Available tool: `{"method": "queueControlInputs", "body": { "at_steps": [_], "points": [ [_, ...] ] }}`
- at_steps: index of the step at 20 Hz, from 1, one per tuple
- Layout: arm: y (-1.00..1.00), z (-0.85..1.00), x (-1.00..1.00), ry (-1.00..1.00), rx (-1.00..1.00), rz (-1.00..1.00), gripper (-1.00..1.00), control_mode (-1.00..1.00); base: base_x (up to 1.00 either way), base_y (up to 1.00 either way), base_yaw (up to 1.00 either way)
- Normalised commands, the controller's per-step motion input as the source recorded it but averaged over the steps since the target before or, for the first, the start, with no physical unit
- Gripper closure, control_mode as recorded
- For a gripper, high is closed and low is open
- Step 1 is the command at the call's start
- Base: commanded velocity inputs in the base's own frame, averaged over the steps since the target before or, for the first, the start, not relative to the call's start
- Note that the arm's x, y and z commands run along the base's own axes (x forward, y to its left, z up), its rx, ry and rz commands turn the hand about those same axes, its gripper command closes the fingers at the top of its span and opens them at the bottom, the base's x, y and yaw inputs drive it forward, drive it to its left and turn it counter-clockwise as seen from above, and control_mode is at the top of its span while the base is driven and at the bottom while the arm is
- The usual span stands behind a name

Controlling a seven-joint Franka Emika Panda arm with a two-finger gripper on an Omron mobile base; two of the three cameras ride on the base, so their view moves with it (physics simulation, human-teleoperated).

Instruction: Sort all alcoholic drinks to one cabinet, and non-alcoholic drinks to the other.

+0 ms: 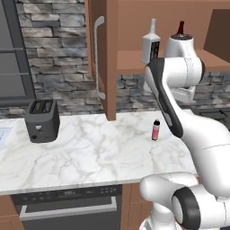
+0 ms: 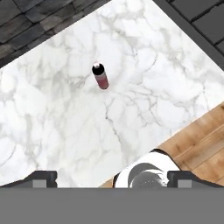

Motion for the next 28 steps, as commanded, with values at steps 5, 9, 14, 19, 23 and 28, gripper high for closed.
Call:
{"method": "queueControlInputs", "body": {
  "at_steps": [5, 9, 14, 19, 23, 28],
  "points": [
    [0.00, -0.20, 0.27, 0.00, -0.04, -0.05, -1.00, -1.00, 0.00, 0.00, 0.00],
    [0.00, -0.34, 0.30, 0.00, -0.04, -0.03, -1.00, -1.00, 0.00, 0.00, 0.00],
    [-0.08, -0.33, 0.14, 0.00, -0.03, 0.00, -1.00, -1.00, 0.00, 0.00, 0.00],
    [0.00, -0.38, 0.05, -0.05, -0.04, 0.00, -1.00, -1.00, 0.00, 0.00, 0.00],
    [0.00, -0.35, 0.14, -0.10, -0.08, 0.00, -1.00, -1.00, 0.00, 0.00, 0.00],
    [0.00, -0.13, 0.34, -0.07, -0.10, -0.08, -1.00, -1.00, 0.00, 0.00, 0.00]
  ]
}}
